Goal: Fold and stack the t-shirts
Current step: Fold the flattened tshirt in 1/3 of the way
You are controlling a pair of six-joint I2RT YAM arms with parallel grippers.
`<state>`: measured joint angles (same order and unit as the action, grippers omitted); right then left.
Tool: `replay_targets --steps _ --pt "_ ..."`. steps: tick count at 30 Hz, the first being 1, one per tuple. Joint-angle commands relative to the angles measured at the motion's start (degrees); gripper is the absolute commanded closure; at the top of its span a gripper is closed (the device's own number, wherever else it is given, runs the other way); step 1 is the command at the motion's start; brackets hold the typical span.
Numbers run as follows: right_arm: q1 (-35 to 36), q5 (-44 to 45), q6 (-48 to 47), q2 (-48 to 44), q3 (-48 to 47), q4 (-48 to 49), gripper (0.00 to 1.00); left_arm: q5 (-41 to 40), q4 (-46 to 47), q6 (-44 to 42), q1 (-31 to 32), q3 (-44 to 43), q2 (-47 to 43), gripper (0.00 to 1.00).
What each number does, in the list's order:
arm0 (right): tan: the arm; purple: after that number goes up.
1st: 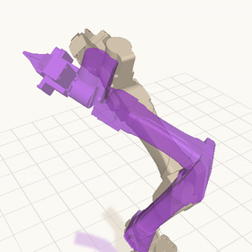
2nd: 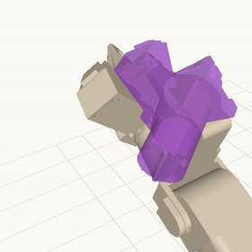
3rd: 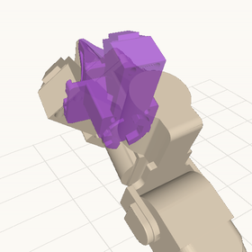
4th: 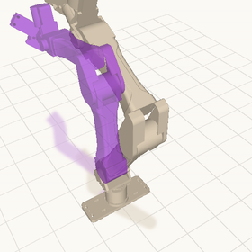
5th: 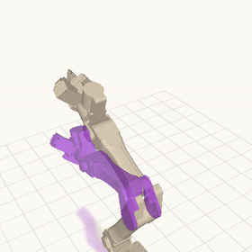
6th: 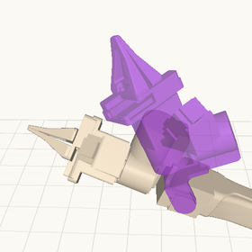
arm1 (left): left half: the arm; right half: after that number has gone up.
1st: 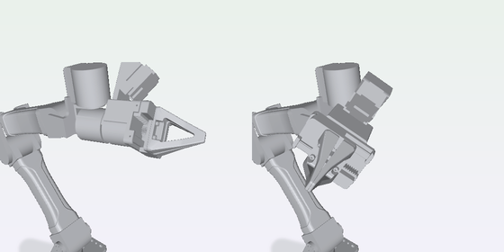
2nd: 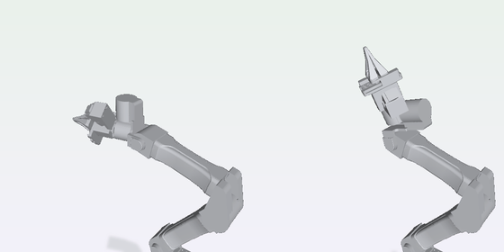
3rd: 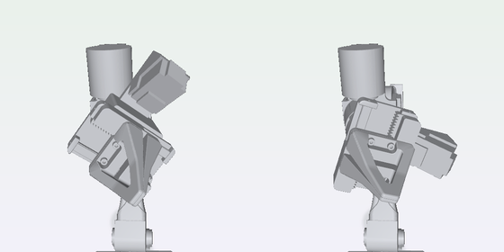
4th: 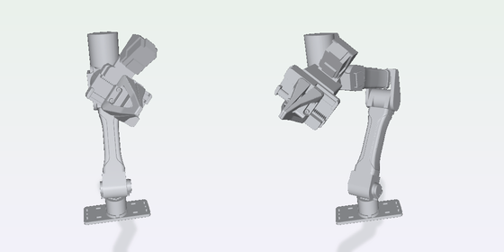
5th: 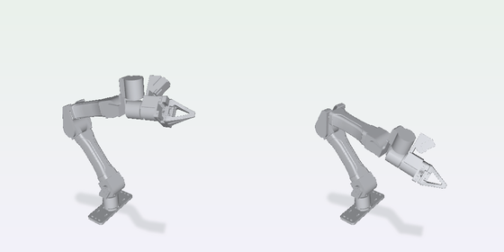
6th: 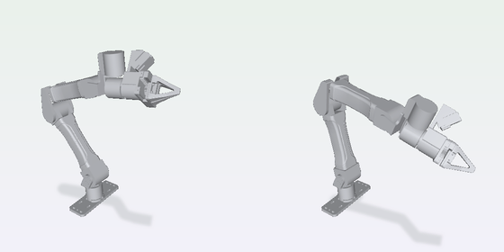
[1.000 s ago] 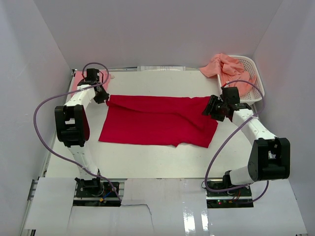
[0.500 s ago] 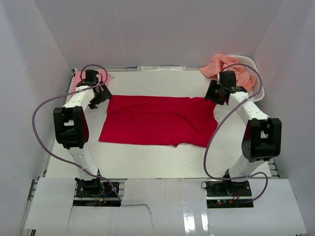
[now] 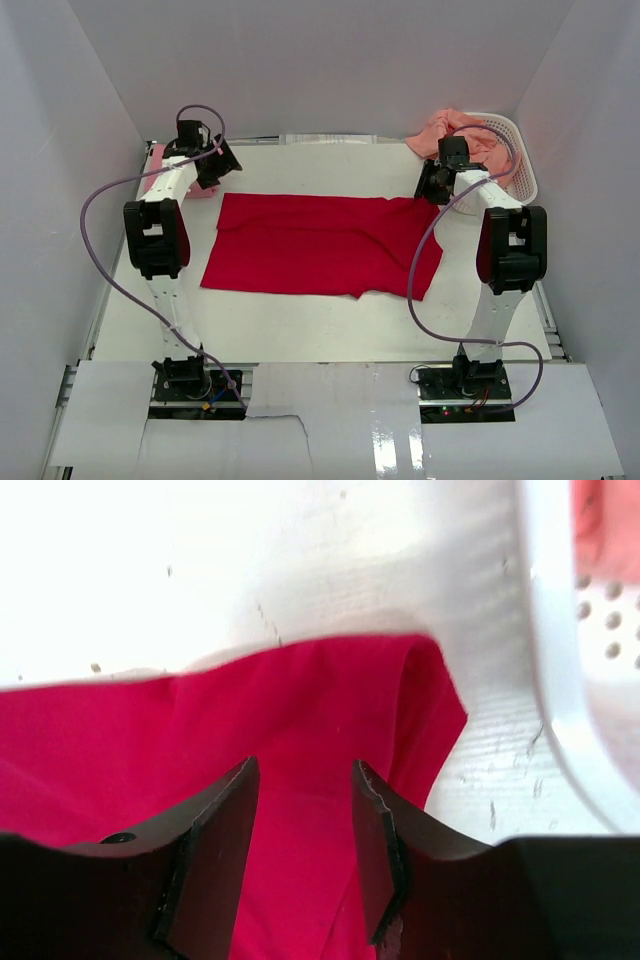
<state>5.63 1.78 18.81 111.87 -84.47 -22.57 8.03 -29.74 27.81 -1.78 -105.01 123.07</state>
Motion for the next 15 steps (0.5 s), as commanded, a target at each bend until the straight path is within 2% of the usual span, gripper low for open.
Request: replay_targets --steps 1,15 --pt "-0.6 1.1 -1.4 1.4 -3.9 0.6 0.52 6.6 -0.1 -1.3 -0.1 -2.6 3.0 0.12" --pt "-1.2 5.1 -1.7 5.2 -6.5 0.0 0.50 10.1 1.1 -1.6 0.2 -3.4 6.2 0.16"
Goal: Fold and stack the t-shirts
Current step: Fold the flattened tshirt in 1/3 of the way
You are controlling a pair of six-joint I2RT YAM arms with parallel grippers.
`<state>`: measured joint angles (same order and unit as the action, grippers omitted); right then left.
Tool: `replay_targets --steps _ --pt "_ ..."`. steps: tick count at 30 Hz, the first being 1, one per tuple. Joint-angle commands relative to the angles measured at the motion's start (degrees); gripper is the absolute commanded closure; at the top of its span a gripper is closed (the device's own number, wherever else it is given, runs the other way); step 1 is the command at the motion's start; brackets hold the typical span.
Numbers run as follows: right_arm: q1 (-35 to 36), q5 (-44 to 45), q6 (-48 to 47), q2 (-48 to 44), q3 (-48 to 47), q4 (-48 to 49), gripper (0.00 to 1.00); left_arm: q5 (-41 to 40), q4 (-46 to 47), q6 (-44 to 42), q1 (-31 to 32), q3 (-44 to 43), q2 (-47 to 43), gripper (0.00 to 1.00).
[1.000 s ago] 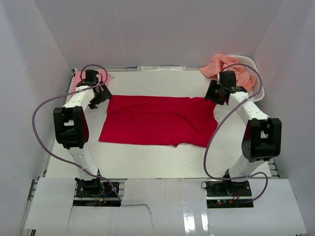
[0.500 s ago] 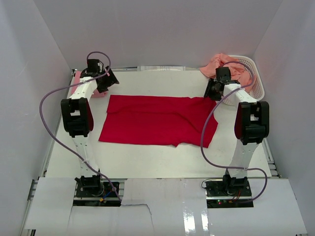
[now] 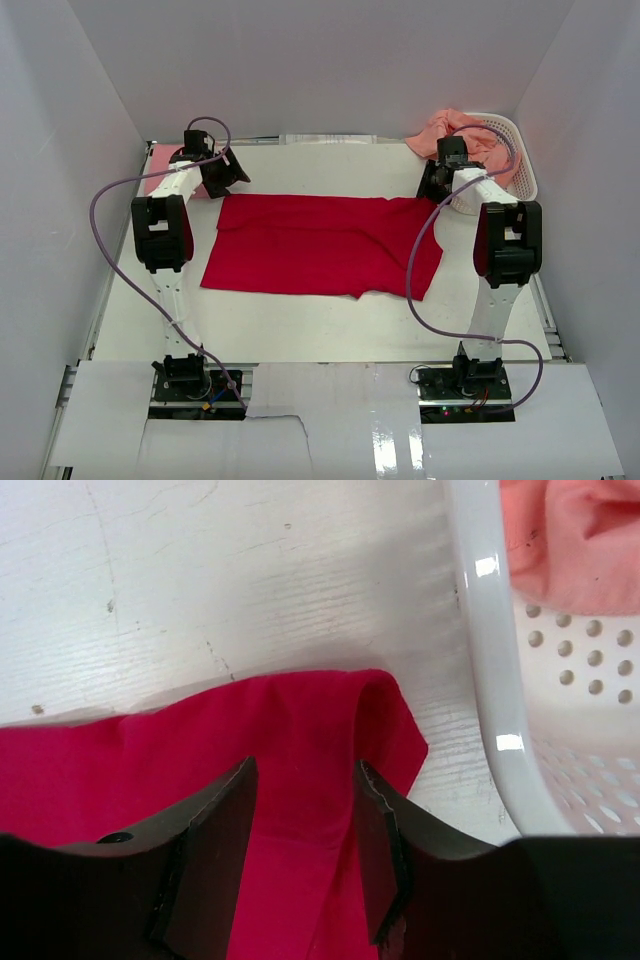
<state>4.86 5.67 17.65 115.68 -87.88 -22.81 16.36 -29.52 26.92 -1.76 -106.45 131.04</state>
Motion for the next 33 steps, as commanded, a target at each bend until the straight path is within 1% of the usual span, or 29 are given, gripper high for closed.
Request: replay_targets --steps 1,2,7,8,9,13,14,15,17,18,24,27,28,33 --pt "-0.6 1.4 -0.5 1.7 -3.4 0.0 0.50 1.8 0.9 -0.9 0.2 -2.1 -1.6 0.16" --pt "-0.6 1.7 -0.4 2.1 -4.1 0.0 0.50 1.8 0.9 -1.0 0.2 -2.1 -1.4 0.19" --pt "-0.7 1.8 -0.5 5.3 -6.2 -0.4 0.52 1.7 0.9 -1.0 0.2 -2.2 -1.0 0.22" --pt "-0.6 1.6 -0.5 5.7 -6.4 -0.3 0.55 1.7 0.8 -1.1 0.3 -2.1 -0.9 0.23" --pt "-0.6 1.6 -0.5 6.4 -6.7 -0.5 0.62 1.5 0.9 -1.2 0.3 -2.1 -0.9 0.25" --pt "-0.6 1.3 -0.3 7.3 -6.7 -0.4 0.70 0.2 0.7 -1.5 0.4 -1.2 -1.1 0.27" --pt "-0.7 1.3 -0.3 7.3 -6.6 -0.5 0.78 -0.4 0.7 -1.7 0.4 -1.1 -1.1 0.27" --pt "-0.6 1.3 -0.3 7.4 -6.6 -0.5 0.81 -0.5 0.6 -1.7 0.5 -0.9 -1.1 0.27" --pt "-0.7 1.1 -0.3 7.3 -6.5 -0.5 0.90 -1.1 0.1 -1.9 0.5 -0.9 -0.9 0.29" --pt "-0.6 1.0 -0.3 7.4 -6.6 -0.5 0.92 -1.9 -0.4 -1.9 0.5 -1.0 -0.8 0.29" --pt "-0.6 0.8 -0.3 8.0 -8.3 -0.6 0.92 -6.1 -1.8 -2.0 0.5 0.1 -3.4 0.27" --pt "-0.6 0.6 -0.3 9.0 -9.9 -1.1 0.92 -9.8 -1.2 -1.1 0.5 2.3 -7.6 0.25" --pt "-0.6 0.3 -0.4 9.6 -10.8 -1.5 0.92 -10.8 0.2 -1.1 0.5 3.2 -10.3 0.24" --pt "-0.6 -0.5 -0.3 10.4 -11.9 -1.6 0.92 -12.2 0.4 -1.5 0.5 4.8 -13.9 0.23"
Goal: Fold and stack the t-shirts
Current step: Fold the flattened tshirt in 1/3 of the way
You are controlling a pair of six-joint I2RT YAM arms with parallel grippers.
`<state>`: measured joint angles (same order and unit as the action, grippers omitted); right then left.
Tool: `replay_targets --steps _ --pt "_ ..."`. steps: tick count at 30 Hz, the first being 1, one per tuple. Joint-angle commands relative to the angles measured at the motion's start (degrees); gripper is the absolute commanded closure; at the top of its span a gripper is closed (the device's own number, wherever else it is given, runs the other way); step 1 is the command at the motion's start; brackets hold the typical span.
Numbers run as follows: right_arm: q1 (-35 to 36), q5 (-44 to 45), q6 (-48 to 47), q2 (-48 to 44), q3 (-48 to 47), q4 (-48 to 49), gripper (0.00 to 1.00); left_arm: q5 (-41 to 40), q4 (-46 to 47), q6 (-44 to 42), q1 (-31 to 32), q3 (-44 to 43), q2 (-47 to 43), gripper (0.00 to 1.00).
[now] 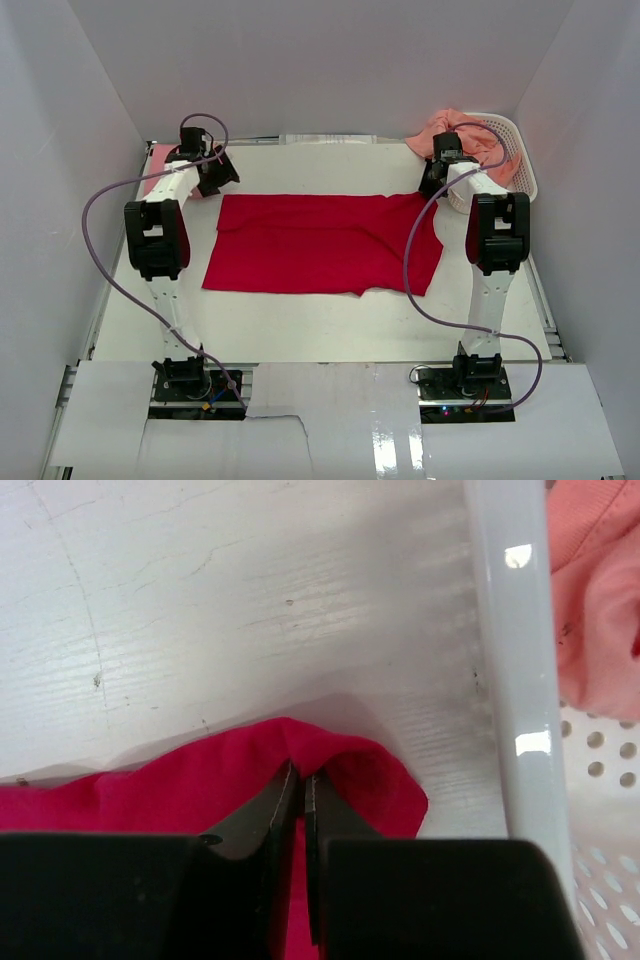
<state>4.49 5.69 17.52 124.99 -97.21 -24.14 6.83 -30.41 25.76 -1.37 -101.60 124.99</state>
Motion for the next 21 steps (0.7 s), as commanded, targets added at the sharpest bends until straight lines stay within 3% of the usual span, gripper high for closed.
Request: replay_targets --steps 1,16,18,21 --pt "-0.3 -0.6 -0.2 1.0 -2.6 -0.4 0.92 -3.1 1.0 -0.4 0.1 0.3 -8.0 0.23" --pt "-0.3 -1.6 -0.1 1.3 -2.9 -0.7 0.92 -6.0 -3.2 -1.7 3.4 -0.5 -0.9 0.28" --pt "-0.3 -1.6 -0.1 1.4 -3.1 -0.6 0.92 -6.0 -3.5 -1.9 3.6 -1.3 -0.1 0.31" --pt "-0.3 -1.8 0.0 1.7 -3.9 -1.0 0.92 -6.0 -4.6 -2.5 4.5 -3.4 2.4 0.45"
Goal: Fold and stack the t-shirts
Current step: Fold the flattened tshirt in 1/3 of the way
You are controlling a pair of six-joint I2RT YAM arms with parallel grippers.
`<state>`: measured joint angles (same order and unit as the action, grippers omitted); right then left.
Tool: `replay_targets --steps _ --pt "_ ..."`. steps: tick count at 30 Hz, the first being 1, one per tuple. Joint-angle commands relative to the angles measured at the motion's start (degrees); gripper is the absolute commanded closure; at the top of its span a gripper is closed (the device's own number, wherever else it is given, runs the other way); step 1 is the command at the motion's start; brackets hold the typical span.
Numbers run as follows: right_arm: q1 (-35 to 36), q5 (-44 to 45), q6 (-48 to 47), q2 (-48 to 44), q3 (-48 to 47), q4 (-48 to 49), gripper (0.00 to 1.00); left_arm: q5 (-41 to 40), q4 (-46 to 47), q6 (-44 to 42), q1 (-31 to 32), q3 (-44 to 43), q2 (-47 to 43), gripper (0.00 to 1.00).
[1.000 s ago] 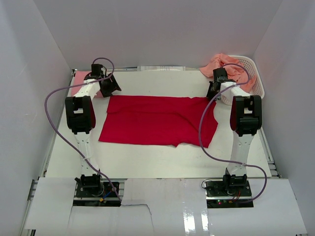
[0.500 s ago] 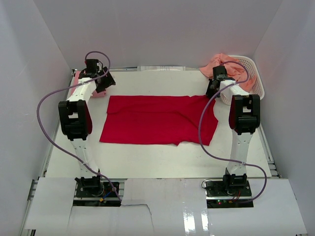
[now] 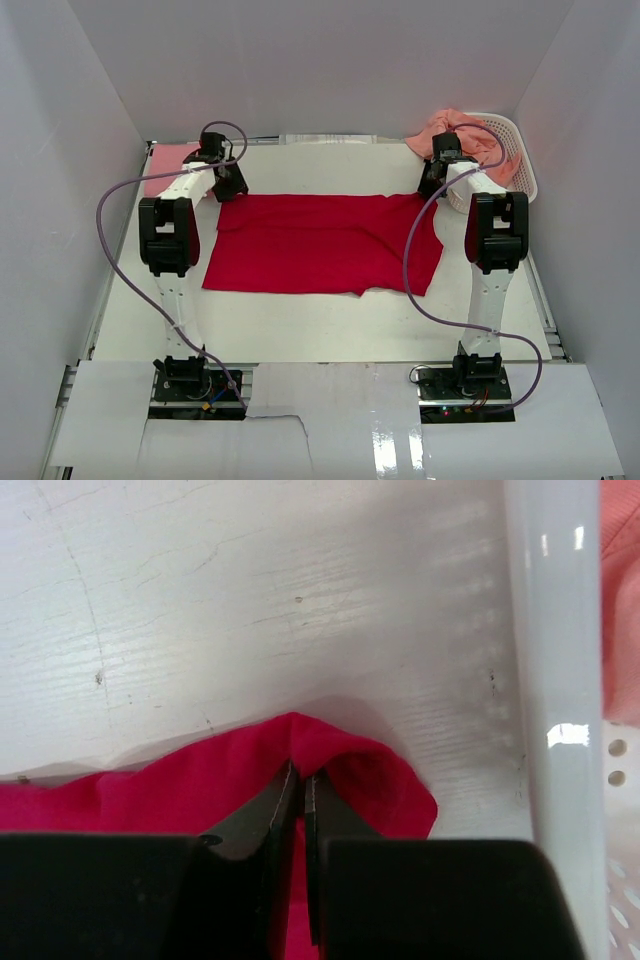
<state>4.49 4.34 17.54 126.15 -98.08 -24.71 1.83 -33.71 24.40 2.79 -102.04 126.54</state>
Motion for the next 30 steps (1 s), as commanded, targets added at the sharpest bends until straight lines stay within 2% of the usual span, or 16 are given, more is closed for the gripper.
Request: replay_targets --steps 1,3,9,16,24,25,30 --pt "-0.3 -0.6 0.0 0.7 -3.3 -0.5 0.92 -3.2 -2.2 -1.2 0.6 -3.3 1.6 0.47" --pt "-0.3 -0.6 0.0 1.0 -3.5 -0.7 0.92 -3.7 -2.7 -1.1 0.8 -3.6 2.8 0.55" --pt "-0.3 -1.3 0.0 2.7 -5.6 -1.0 0.92 -4.5 -3.2 -1.6 1.3 -4.1 5.2 0.57" --pt "-0.3 -2.3 0.0 8.4 -11.5 -1.9 0.92 -6.4 -4.2 -0.1 0.2 -6.5 8.5 0.57" --pt "-0.3 -4.2 0.4 15.8 -21.3 -2.6 0.92 -4.2 -5.1 1.2 -2.7 -10.2 11.6 0.56" --pt "-0.3 -5.8 0.5 16.3 -22.1 -2.5 0.92 -4.1 -5.2 1.3 -4.6 -10.8 12.2 0.56" --pt "-0.7 -10.4 1.4 17.5 -28.7 -2.4 0.92 0.6 -7.7 2.1 -5.2 -15.5 13.7 0.55"
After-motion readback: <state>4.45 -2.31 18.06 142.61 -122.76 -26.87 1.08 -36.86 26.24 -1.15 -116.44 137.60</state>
